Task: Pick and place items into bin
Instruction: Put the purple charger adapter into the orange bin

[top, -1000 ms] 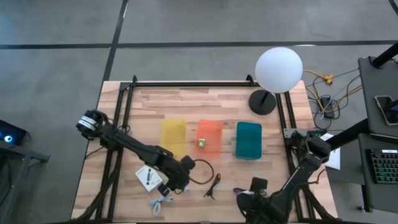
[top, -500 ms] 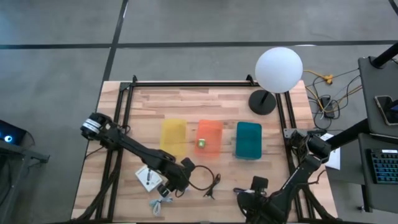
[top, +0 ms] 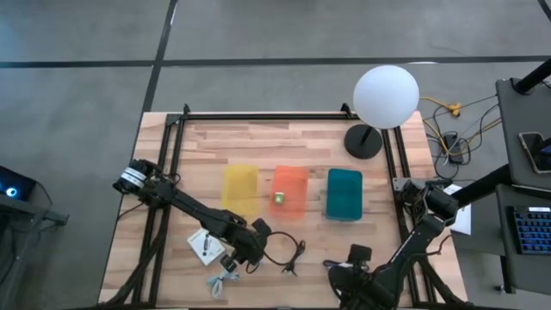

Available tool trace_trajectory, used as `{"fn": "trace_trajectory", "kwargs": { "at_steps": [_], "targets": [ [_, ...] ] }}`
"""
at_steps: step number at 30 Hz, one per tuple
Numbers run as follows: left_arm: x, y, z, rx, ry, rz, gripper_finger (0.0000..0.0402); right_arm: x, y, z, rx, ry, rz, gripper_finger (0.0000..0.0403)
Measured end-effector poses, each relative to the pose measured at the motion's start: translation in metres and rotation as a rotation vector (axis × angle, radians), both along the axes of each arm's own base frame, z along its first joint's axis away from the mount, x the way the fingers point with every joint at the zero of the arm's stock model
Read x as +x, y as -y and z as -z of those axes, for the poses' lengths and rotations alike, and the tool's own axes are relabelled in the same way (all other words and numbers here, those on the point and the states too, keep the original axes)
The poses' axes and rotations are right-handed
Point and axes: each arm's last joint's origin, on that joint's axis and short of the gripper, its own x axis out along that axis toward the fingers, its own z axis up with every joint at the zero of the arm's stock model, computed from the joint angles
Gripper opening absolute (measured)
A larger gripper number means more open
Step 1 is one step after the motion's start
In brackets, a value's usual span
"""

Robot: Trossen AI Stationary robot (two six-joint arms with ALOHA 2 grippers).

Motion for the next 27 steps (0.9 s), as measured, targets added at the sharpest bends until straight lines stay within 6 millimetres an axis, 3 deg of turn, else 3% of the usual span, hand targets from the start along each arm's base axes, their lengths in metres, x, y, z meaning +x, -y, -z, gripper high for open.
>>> {"fn": "trace_trajectory", "kwargs": {
  "at_steps": [3, 9, 16, 21, 27],
  "targets": [
    [0.0, -0.001, -0.001, 0.0, 0.004, -0.003, 0.0107, 0.0, 0.0, 0.0, 0.004, 0.005, 0.026, 0.0283],
    [0.001, -0.002, -0.01, 0.023, 0.023, -0.026, 0.0107, 0.0, 0.0, 0.0, 0.018, 0.022, 0.116, 0.0274],
    [0.016, -0.018, -0.079, 0.105, 0.238, -0.1, 0.0107, 0.0, 0.001, 0.0, 0.013, 0.051, 0.176, 0.0264],
    [0.037, -0.063, -0.111, 0.248, 0.364, -0.244, 0.0107, 0.0, 0.002, 0.0, 0.005, 0.084, 0.23, 0.026],
    [0.055, -0.146, -0.106, 0.258, 0.273, -0.46, 0.0107, -0.006, 0.001, -0.001, 0.0, 0.102, 0.351, 0.026]
  ]
}}
